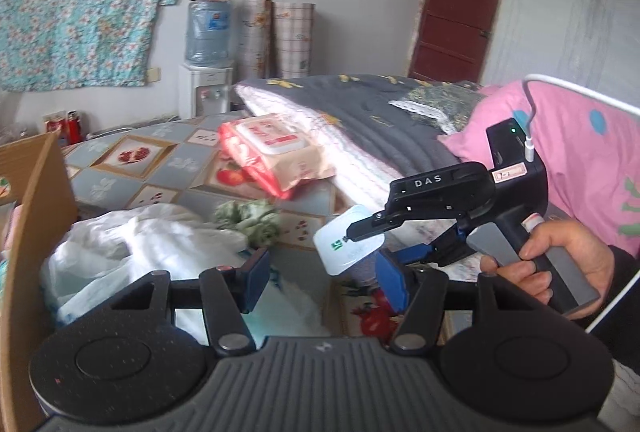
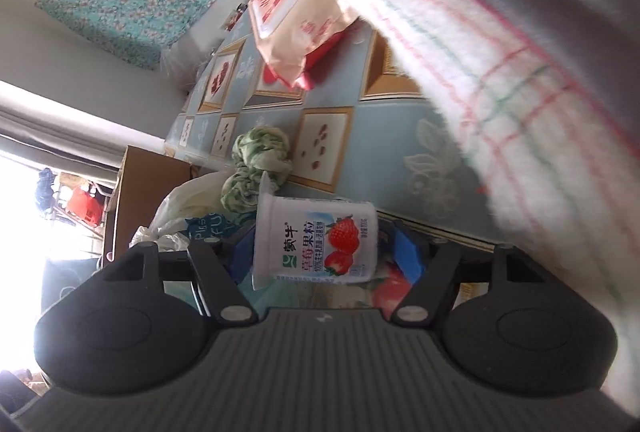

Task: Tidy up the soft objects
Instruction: 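Grasp the white strawberry yogurt cup with the right gripper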

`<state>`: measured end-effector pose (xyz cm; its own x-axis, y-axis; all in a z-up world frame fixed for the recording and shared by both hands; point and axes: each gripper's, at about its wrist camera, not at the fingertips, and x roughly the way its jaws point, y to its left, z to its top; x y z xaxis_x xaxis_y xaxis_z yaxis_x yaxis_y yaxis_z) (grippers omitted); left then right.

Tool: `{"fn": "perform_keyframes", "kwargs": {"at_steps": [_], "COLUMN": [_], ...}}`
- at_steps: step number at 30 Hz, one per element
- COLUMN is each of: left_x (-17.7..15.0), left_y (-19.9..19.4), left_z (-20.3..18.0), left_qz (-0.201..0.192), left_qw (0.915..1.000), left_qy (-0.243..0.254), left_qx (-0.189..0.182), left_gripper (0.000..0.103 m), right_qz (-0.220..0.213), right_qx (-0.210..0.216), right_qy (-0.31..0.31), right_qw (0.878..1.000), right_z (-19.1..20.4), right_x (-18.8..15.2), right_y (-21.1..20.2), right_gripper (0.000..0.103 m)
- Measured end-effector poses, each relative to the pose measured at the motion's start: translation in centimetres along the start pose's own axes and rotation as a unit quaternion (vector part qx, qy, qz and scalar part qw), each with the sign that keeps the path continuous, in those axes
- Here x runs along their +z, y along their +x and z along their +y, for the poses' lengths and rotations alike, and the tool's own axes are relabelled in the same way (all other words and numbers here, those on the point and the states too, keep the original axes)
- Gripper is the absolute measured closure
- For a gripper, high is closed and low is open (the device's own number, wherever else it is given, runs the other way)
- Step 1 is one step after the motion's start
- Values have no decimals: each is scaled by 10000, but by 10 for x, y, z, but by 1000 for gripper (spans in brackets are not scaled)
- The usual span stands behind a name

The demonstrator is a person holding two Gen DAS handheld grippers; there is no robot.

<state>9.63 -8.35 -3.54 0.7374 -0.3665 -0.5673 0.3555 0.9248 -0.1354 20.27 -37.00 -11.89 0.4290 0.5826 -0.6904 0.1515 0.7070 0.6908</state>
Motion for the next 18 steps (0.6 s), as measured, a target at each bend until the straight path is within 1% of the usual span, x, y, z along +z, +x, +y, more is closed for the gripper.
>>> {"fn": "perform_keyframes", "kwargs": {"at_steps": [3, 5, 9, 12, 15, 17, 18], "left_x": [2, 3, 1, -1, -1, 0, 0], "left_y": [16, 27, 52, 65, 78, 90, 95], "left_z": [-15, -25, -37, -44, -53, -58, -61], "left_qz": [108, 248, 597, 654, 662, 697, 709], "left_qw": [9996, 9989, 9973, 9967, 9959, 9951, 9947], "left_qy": [222, 342, 406, 464, 617, 703, 740], "left_qx": [-133, -190, -133, -162, -62, 26, 54], "left_gripper": [43, 41, 40, 36, 36, 36, 36], "right_qz": [-45, -70, -177, -281, -324, -333, -345], "right_qx": [-80, -121, -149, -147, -179, -133, -121], "right_qy": [35, -23, -249, -381, -454, -425, -419], "right_qw": [10000, 9999, 9994, 9988, 9983, 9985, 9985], "right_z": [-5, -6, -1, 2, 2, 0, -2], "right_x": [-3, -4, -5, 1, 8, 12, 14], "right_y": [-9, -13, -22, -26, -25, -23, -22], "right_gripper": [34, 35, 35, 35, 35, 36, 40]}}
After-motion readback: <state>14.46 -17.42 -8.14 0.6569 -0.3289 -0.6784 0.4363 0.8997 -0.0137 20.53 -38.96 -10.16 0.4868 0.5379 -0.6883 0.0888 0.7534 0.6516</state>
